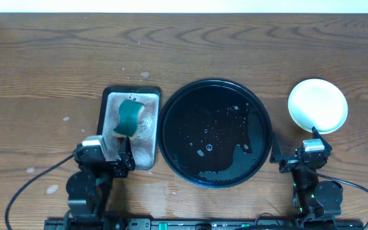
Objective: Clean dirty plates on tray and stack at the side
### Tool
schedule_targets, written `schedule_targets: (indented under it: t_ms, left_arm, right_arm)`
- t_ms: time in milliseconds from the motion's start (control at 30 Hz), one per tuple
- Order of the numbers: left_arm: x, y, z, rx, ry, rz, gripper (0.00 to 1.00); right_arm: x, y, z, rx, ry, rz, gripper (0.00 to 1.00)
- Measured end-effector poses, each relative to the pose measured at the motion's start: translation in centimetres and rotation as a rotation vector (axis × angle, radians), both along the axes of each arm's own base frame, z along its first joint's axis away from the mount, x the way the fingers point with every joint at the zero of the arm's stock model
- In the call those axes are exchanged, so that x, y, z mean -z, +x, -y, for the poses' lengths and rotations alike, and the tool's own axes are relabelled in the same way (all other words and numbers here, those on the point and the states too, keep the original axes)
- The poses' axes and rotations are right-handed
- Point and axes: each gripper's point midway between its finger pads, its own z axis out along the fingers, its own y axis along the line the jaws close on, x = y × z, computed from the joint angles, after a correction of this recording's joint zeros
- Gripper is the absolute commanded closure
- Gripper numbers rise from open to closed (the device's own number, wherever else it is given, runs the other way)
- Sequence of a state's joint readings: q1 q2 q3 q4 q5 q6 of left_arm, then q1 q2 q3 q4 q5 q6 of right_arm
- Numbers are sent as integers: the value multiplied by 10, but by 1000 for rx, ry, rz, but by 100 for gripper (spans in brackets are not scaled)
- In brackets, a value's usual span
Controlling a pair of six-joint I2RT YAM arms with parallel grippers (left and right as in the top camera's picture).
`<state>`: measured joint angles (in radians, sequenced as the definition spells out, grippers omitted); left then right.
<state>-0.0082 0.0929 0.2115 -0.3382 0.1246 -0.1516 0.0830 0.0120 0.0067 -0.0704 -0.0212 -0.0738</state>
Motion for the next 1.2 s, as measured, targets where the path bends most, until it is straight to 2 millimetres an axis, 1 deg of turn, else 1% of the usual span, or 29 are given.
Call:
schedule_targets:
  t_ms: [67, 167, 267, 333, 433, 567, 767, 1200]
  left_arm:
    - [2, 5, 0, 0, 0, 56, 13]
    - [-1, 13, 0, 1, 1, 150, 13]
    - [-12, 18, 0, 3, 16, 240, 13]
    - [-13, 19, 0, 7, 42, 262, 13]
    - [-11, 19, 0, 18, 97, 261, 13]
    - [0, 18, -1, 21, 149, 217, 13]
    - [0, 18, -4, 14, 178, 217, 13]
    - [0, 18, -4, 14, 182, 217, 13]
  right_arm:
    - [0, 0, 0, 0, 0, 0, 1]
    - [0, 0, 0, 0, 0, 0, 1]
    - [0, 0, 0, 0, 0, 0, 1]
    - [0, 0, 0, 0, 0, 0, 1]
    - [0, 0, 0, 0, 0, 0, 1]
    - [0, 0, 0, 0, 0, 0, 1]
    - [0, 0, 0, 0, 0, 0, 1]
    - [0, 0, 0, 0, 0, 0, 1]
